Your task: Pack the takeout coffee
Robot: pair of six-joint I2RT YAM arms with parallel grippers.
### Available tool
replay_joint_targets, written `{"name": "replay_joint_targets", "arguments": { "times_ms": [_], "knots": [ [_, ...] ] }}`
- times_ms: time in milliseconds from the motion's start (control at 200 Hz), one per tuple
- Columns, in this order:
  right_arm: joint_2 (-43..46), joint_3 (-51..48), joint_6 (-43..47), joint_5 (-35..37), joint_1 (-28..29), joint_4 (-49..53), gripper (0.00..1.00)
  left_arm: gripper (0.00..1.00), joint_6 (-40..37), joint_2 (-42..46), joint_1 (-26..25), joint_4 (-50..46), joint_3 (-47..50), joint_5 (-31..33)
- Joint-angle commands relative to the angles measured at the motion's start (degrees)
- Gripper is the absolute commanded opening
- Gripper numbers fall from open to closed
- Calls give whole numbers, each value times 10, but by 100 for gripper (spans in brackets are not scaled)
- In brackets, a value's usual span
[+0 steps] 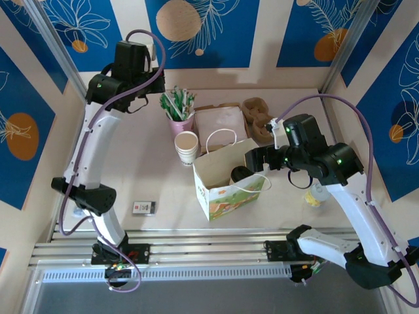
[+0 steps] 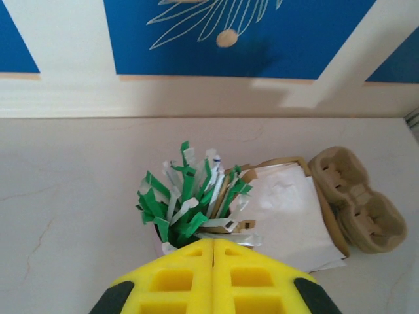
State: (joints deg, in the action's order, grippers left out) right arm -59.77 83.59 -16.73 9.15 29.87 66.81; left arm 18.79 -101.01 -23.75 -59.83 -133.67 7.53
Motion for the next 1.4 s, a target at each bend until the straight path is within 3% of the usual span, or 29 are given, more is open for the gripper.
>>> {"name": "replay_joint_targets", "arguments": {
  "times_ms": [0,135,260,575,1020,1396],
  "knots": [
    [7,-4,9,-15,-9,-10,99,0,-16,27,-18,-34,-39,-9],
    [10,-4,10,-19,-26,-12,99,0,-25,53,-26,-65,-107,-19],
    [11,-10,8,-23,-44,-21,99,0,-27,108,-48,-70,-99,-31],
    [-3,-19,-8,-49,-96,-49,99,0,16,197,-171,-73,-54,-61],
    [9,-36,-21,-73,-125,-57,99,0,7,194,-328,-85,-4,12],
    [17,-52,-27,-78,-134,-69,99,0,-9,168,-358,-44,114,43]
  ]
}}
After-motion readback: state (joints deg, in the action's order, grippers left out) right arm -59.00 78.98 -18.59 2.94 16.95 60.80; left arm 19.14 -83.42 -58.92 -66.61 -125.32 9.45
